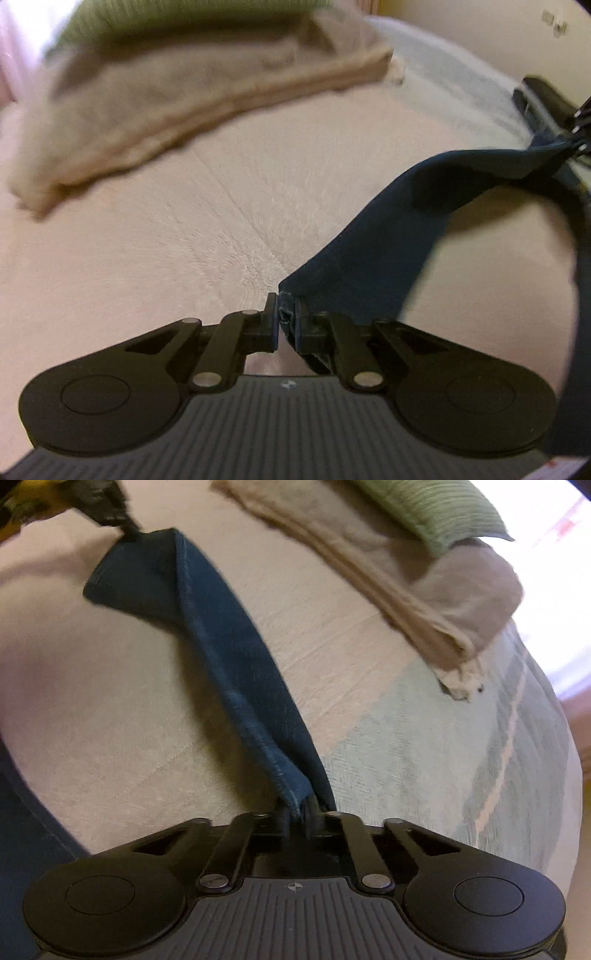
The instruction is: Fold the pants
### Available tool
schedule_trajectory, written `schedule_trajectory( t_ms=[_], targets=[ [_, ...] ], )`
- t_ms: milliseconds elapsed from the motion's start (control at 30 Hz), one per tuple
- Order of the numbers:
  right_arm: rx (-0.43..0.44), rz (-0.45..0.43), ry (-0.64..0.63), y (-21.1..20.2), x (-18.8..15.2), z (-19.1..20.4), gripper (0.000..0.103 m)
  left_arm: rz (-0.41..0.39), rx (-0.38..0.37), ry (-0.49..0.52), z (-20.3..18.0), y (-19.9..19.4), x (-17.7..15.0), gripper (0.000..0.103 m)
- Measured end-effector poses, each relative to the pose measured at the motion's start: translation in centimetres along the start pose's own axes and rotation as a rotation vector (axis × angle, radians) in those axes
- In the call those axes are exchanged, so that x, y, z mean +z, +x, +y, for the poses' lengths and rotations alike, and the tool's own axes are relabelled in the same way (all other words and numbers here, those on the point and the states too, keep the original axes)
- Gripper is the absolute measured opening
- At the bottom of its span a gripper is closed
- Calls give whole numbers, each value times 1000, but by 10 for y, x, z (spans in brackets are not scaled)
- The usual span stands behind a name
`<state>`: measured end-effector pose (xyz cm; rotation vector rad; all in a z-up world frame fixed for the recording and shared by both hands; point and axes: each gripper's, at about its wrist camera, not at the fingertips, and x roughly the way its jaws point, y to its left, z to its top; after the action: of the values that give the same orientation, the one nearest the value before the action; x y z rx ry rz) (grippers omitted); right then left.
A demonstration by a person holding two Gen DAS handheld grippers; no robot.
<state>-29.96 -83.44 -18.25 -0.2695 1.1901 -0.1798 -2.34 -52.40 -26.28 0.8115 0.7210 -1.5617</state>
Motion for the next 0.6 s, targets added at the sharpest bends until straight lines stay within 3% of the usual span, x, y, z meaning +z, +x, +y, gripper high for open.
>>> schedule_trajectory(
  t_ms=[167,300,400,467,500,600],
  targets=[
    [48,-40,30,-60,-8,-10,0,-6,22,5,-34,-121,6,5],
    [104,-113,63,-89,7,-43,0,33,38,-14,-49,-171,30,5],
    [116,-152,30,-71,44,-74,0,68,62,-90,-36,-166,46,5],
    [138,-144,31,-34,72,-95,8,91,85,-158,-16,-140,50,5],
    [121,-153,36,-14,83,-102,19,108,88,-203,-3,-123,51,7],
    [0,-196,138,32,99,-117,29,151,212,-275,29,-69,39,8]
  ],
)
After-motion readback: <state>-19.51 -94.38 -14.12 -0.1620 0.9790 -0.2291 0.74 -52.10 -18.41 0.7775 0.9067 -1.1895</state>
